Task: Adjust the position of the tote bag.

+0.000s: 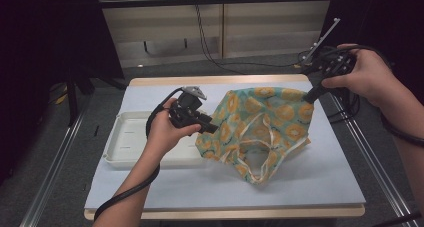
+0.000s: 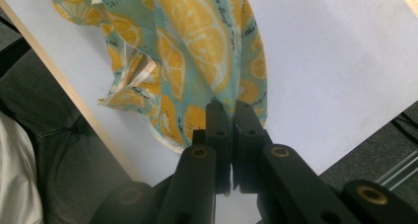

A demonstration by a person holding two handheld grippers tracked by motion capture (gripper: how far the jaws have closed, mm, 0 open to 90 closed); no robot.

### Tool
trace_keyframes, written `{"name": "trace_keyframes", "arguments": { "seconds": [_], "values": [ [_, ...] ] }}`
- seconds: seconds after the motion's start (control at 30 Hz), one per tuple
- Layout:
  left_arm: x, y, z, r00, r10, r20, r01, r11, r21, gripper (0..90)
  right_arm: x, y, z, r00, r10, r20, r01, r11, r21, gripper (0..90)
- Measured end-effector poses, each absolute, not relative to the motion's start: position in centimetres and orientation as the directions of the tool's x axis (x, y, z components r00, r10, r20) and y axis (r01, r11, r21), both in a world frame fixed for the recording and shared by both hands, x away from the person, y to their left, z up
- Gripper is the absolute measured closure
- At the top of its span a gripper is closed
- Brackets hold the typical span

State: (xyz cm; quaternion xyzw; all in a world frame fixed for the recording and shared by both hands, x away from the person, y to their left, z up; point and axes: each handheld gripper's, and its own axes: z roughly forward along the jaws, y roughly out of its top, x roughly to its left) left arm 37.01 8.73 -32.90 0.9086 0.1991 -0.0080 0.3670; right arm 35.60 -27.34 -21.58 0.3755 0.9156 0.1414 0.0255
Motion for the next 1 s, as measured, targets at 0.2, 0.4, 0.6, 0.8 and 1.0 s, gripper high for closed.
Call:
{"name": "trace_keyframes", "arguments": {
  "seconds": [0.2, 0.4, 0.6, 0.8, 1.0],
  "values": [
    [36.1, 7.4, -32.0, 0.93, 0.346, -0.121, 0.331, -0.651, 0.683, 21.6, 35.5, -27.7, -21.6, -0.699, 0.71, 0.087, 0.699, 0.652, 0.295, 90.0],
    [36.4, 6.2, -33.0, 0.929, 0.358, -0.096, 0.324, -0.661, 0.677, 29.0, 35.4, -27.7, -21.6, -0.691, 0.718, 0.083, 0.705, 0.643, 0.298, 90.0],
    [36.5, 5.9, -33.0, 0.94, 0.321, -0.114, 0.308, -0.657, 0.688, 68.4, 35.5, -27.6, -21.6, -0.688, 0.721, 0.08, 0.707, 0.643, 0.293, 90.0],
    [36.9, 5.7, -32.5, 0.941, 0.305, -0.15, 0.324, -0.673, 0.664, 90.0, 35.5, -27.8, -21.6, -0.687, 0.721, 0.089, 0.709, 0.638, 0.299, 90.0],
    [36.5, 6.0, -31.2, 0.922, 0.361, -0.142, 0.357, -0.645, 0.676, 46.3, 35.4, -27.9, -21.5, -0.686, 0.722, 0.091, 0.709, 0.636, 0.305, 90.0]
  ]
}}
